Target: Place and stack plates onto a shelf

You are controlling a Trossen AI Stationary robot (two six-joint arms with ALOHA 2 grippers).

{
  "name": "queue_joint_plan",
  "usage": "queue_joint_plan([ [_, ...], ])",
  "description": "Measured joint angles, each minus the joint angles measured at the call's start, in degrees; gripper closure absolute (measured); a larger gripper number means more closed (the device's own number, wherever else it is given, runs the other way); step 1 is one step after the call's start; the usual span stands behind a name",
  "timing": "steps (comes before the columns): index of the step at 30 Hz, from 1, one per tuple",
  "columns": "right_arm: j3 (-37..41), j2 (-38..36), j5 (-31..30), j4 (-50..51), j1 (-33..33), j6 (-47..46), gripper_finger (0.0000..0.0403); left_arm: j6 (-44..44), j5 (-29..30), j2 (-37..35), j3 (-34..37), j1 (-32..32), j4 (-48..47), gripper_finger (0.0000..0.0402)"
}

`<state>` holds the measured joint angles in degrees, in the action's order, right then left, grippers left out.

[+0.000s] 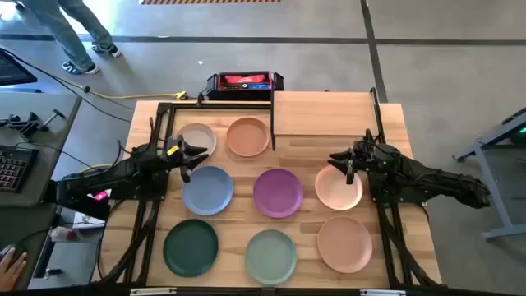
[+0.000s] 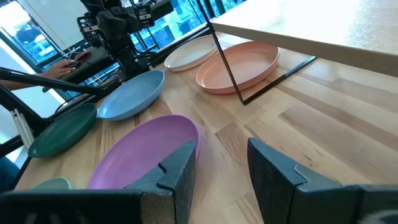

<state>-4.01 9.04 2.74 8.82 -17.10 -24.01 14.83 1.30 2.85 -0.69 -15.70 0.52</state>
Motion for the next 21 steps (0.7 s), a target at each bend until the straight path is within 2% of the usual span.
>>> queue_joint_plan([
  [18, 0.01, 0.00, 0.00, 0.01, 0.00, 0.01, 0.0275, 0.00, -0.02, -0.02, 0.00, 0.00, 0.01, 0.0284],
  [21, 0.00, 0.00, 0.00, 0.00, 0.00, 0.00, 0.0275, 0.00, -0.85, -0.46, 0.00, -2.58, 0.21, 0.0284],
])
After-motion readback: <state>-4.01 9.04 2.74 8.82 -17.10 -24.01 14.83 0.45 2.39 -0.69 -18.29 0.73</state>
